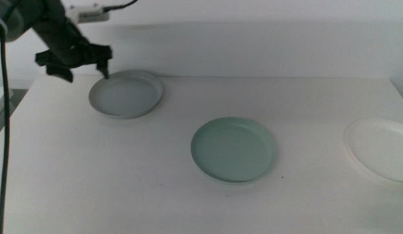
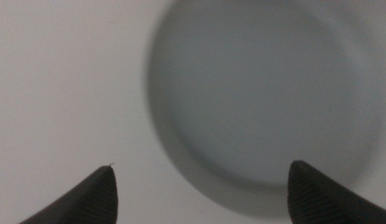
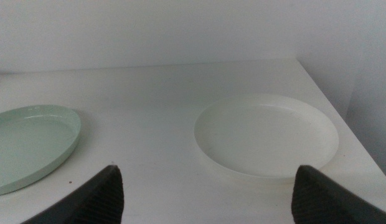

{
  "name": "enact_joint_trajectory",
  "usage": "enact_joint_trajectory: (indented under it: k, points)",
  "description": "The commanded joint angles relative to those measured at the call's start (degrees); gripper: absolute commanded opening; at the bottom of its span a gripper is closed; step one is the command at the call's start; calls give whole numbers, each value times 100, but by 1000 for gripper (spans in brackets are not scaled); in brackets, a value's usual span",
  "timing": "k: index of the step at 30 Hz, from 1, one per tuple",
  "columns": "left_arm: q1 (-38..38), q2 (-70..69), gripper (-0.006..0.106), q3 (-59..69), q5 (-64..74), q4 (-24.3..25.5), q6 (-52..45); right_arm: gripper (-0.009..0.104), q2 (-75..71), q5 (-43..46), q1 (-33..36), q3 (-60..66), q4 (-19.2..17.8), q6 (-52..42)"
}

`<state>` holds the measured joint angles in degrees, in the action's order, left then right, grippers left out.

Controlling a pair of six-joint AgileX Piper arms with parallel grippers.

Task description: Stack the three bowls on top of each other.

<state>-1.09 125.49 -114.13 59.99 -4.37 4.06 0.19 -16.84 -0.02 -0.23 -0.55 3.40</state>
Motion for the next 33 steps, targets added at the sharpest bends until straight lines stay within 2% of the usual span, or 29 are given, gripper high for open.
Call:
enact_joint_trajectory:
  k: [1, 10, 15, 18, 21, 23, 25, 28, 29, 33]
  points:
    - [147, 372, 94, -371, 50, -33, -264, 92, -19, 55, -48, 23, -16, -23]
    - [235, 1129, 94, -668, -519, 59, -255, 92, -19, 55, -48, 23, -16, -23]
    - [269, 1367, 84, -668, -708, 29, -278, 92, -19, 55, -48, 23, -16, -23]
    - [282, 1465, 71, -668, -719, 29, -290, 92, -19, 55, -48, 23, -16, -23]
    - [307, 1505, 48, -668, -719, -71, -406, 92, -19, 55, -48, 23, -16, -23]
    - [404, 1505, 24, -668, -734, -400, -572, 92, -19, 55, -48, 23, -16, -23]
    - [549, 1505, 0, -668, -619, -962, -565, 92, -19, 55, -48, 23, -16, -23]
    - [853, 1505, -2, -668, -329, -1737, -1118, 92, -19, 55, -48, 23, -16, -23]
    - [909, 1461, -2, -668, -219, -1827, -1322, 92, -19, 55, -48, 23, -16, -23]
    - [949, 878, -2, -514, -57, -1481, -1312, 92, -19, 55, -48, 23, -16, -23]
